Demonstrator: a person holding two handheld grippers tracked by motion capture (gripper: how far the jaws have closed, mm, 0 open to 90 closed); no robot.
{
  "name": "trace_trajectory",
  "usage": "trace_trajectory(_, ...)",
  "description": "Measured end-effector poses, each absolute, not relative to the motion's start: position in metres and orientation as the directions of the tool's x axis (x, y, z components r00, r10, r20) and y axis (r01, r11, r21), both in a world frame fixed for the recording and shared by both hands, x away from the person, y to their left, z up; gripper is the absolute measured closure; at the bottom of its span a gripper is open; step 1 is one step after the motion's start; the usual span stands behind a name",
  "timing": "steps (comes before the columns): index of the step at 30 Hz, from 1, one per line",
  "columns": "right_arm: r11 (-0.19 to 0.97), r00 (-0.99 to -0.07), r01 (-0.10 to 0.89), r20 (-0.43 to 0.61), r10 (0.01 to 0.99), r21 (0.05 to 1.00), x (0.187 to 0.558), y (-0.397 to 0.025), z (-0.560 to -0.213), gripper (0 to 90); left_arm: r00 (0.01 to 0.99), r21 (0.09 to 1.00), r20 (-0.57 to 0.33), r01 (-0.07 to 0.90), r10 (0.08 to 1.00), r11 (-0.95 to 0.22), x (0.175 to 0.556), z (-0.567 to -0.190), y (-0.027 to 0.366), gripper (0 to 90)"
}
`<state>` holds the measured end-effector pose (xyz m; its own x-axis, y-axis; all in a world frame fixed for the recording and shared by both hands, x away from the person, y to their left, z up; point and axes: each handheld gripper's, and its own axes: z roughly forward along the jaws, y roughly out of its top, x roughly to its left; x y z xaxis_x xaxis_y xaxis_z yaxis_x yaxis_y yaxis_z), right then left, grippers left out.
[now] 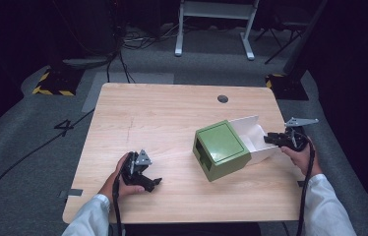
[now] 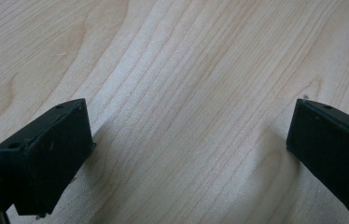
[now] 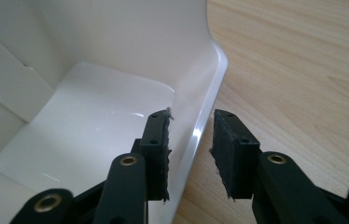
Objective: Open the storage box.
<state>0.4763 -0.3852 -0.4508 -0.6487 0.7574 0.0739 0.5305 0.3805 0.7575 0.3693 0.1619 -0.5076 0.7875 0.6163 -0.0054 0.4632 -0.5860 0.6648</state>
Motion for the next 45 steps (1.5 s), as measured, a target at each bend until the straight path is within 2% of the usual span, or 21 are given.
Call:
trace_trajectory(3,0.374,-0.642,0.518,0.060,0.765,0.769,0.475,-0.385,-0.446,64.0,0.788,0.665,-0.005,0.463,0.616,-0.586,0.369,-0.508,0.162,0.4)
trace_trajectory(12,0.358,-0.614,0.465,0.003,0.790,0.810,0.465,-0.388,-0.425,49.8,0.788,0.665,-0.005,0.463,0.616,-0.586,0.369,-0.508,0.162,0.4)
trace_trajectory(18,0.329,-0.598,0.448,0.005,0.802,0.831,0.458,-0.393,-0.413,41.5,0.788,0.665,-0.005,0.463,0.616,-0.586,0.369,-0.508,0.162,0.4)
trace_trajectory(25,0.343,-0.559,0.425,-0.055,0.828,0.838,0.443,-0.398,-0.401,31.9,0.788,0.665,-0.005,0.463,0.616,-0.587,0.369,-0.508,0.162,0.4)
trace_trajectory(36,0.359,-0.564,0.385,-0.092,0.821,0.850,0.413,-0.403,-0.392,27.4,0.786,0.666,-0.007,0.465,0.619,-0.583,0.369,-0.508,0.162,0.5)
trace_trajectory(45,0.378,-0.601,0.381,-0.085,0.795,0.844,0.394,-0.404,-0.404,25.4,0.786,0.665,-0.007,0.465,0.618,-0.584,0.369,-0.508,0.162,0.5)
